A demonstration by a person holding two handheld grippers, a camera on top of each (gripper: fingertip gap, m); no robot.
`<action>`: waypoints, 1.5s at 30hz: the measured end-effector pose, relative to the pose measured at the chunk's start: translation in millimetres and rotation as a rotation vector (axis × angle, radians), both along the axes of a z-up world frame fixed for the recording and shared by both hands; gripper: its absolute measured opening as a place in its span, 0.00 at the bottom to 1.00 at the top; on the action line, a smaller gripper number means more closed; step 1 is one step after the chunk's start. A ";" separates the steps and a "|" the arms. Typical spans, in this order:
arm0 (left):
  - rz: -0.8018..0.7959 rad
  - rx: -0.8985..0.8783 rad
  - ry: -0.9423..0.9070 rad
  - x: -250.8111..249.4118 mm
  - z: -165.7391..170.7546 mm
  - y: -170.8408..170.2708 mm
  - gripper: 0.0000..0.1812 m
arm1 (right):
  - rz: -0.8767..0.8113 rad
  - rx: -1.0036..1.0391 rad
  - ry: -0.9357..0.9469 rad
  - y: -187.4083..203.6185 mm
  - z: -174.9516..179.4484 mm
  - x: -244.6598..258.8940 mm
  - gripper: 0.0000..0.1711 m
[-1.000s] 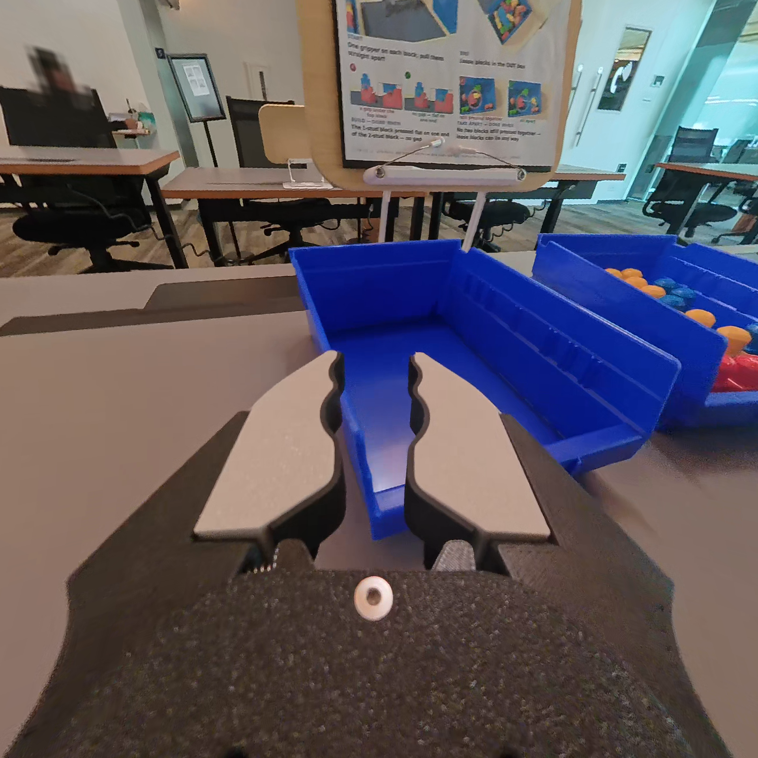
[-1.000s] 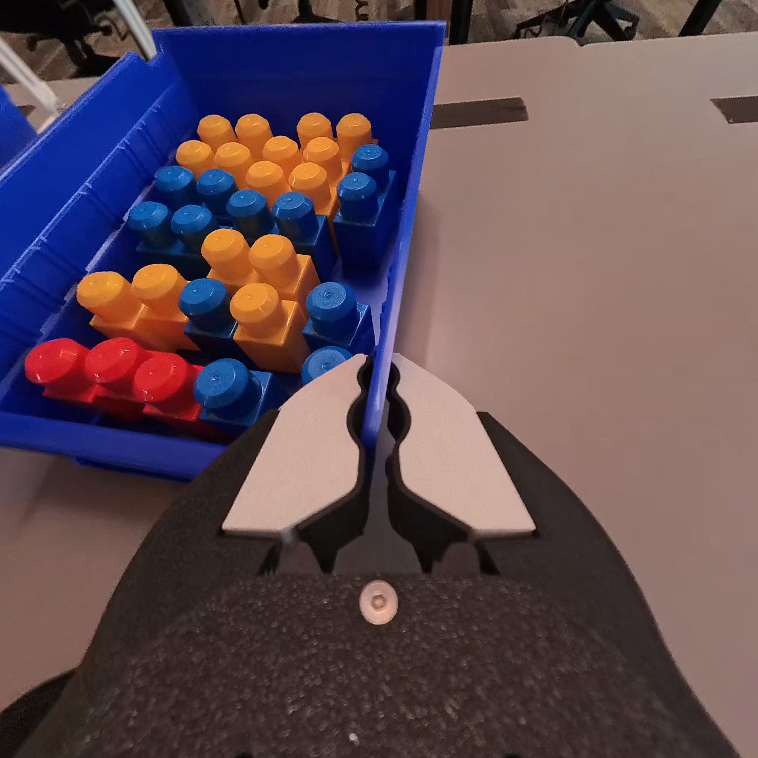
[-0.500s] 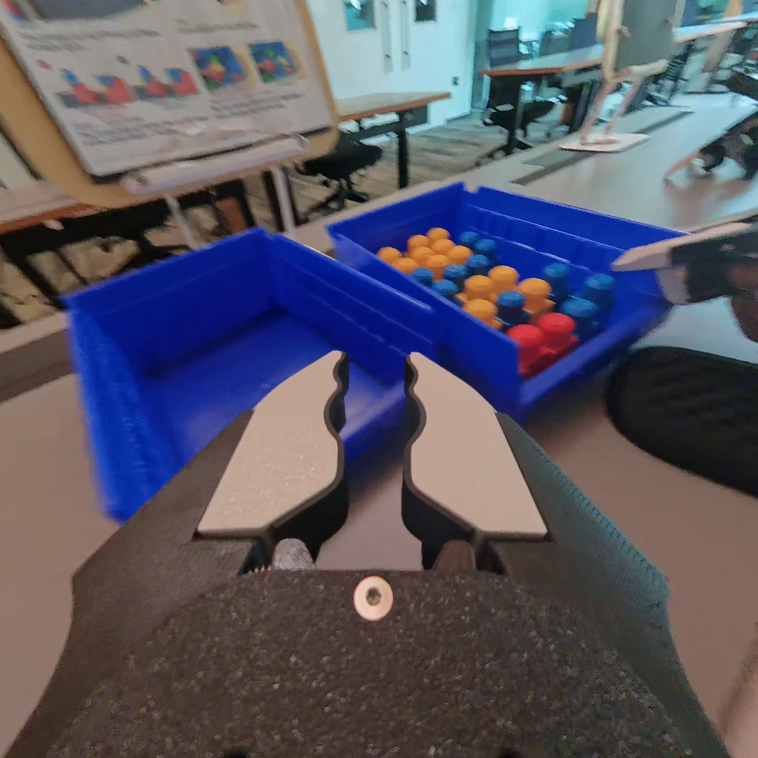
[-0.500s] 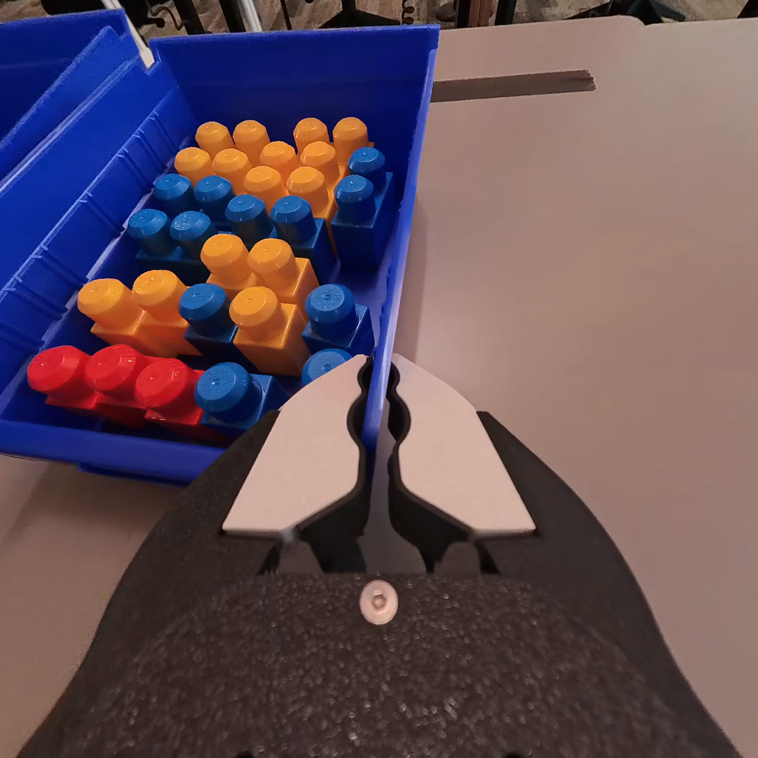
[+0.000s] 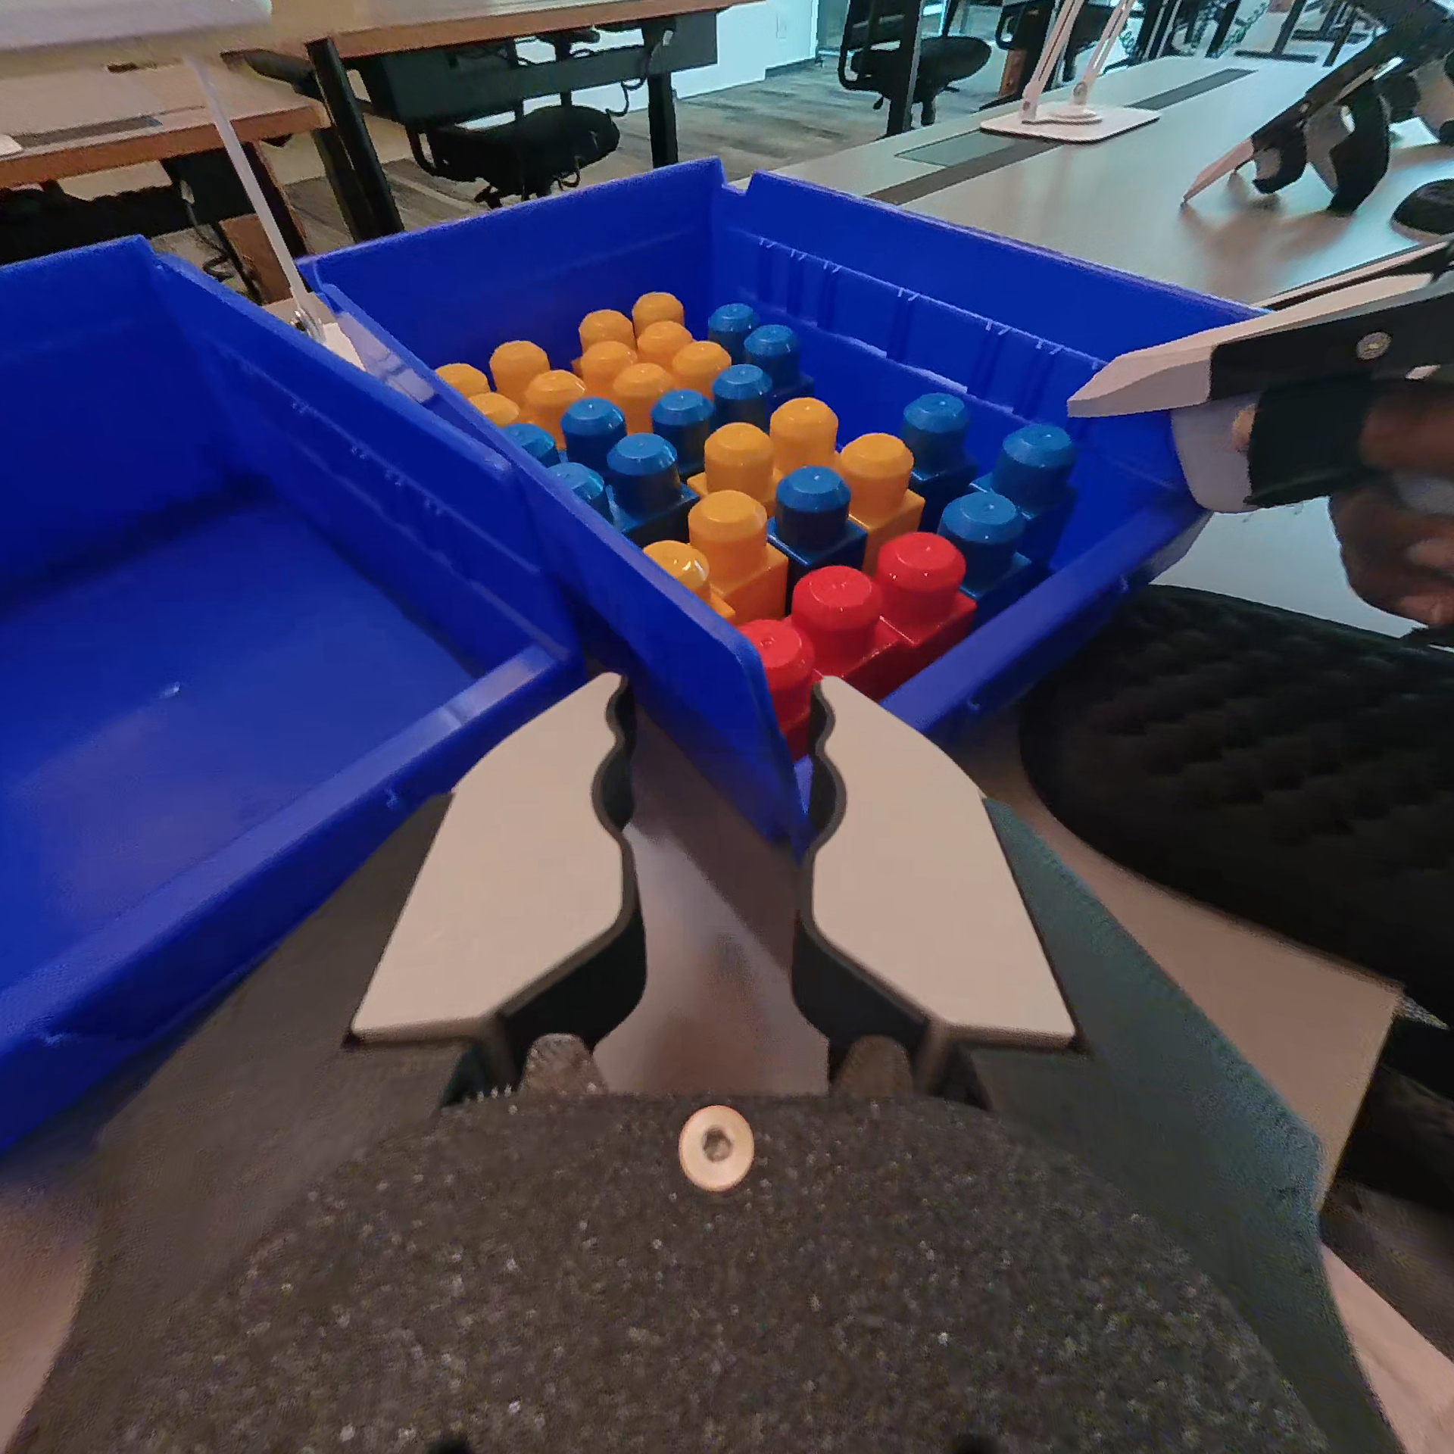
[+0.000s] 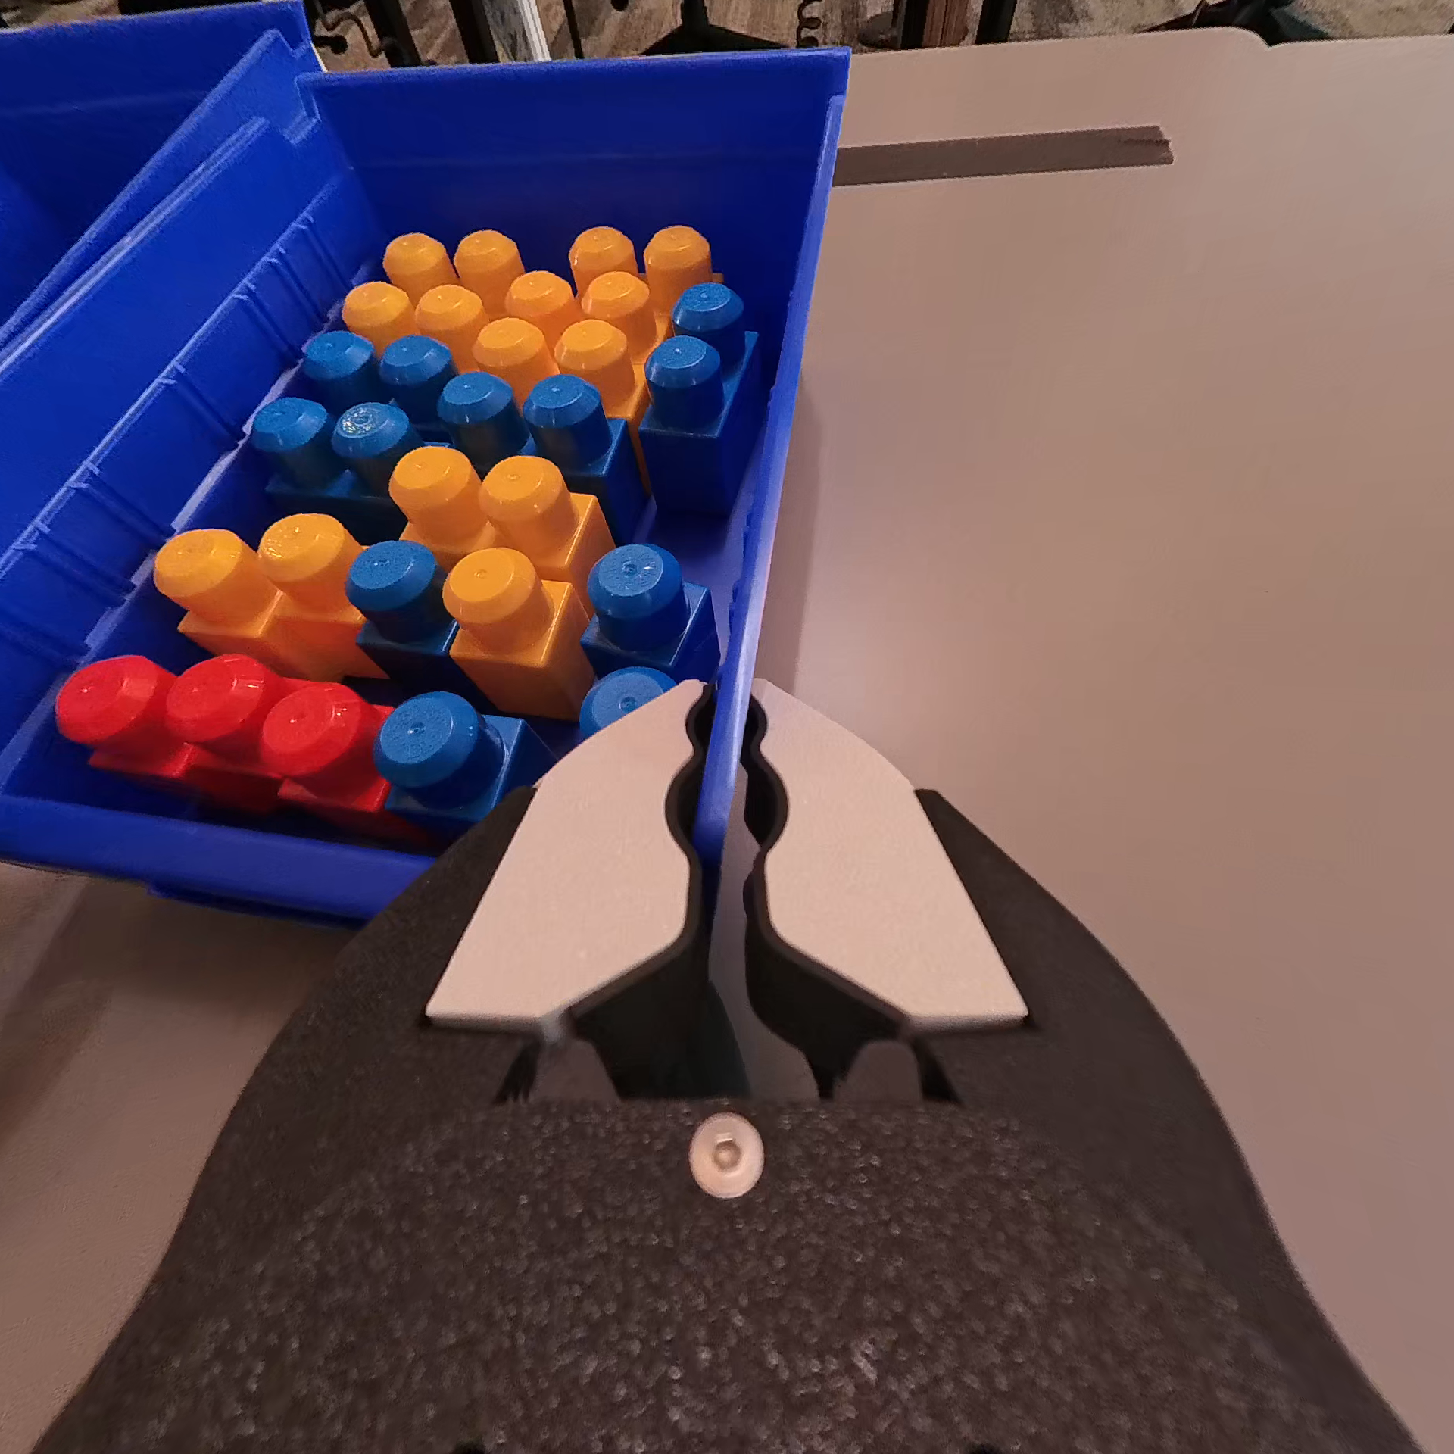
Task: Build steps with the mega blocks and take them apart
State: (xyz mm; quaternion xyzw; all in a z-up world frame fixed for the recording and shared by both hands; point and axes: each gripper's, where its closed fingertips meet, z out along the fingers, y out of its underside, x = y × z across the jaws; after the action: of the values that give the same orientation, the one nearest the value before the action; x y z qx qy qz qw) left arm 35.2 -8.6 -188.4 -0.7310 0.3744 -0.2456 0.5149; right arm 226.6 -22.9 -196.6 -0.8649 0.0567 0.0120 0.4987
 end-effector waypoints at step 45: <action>0.466 0.312 -0.038 -242.5 188.4 54.3 0.06 | 0.367 0.357 0.024 89.1 179.7 -256.9 0.05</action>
State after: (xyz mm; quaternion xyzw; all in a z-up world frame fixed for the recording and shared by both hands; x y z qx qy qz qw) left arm -207.3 45.6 0.0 -0.7044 0.2199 -0.0739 0.6709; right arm -30.3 66.1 -16.9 -0.7586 -0.0984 0.1223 0.6324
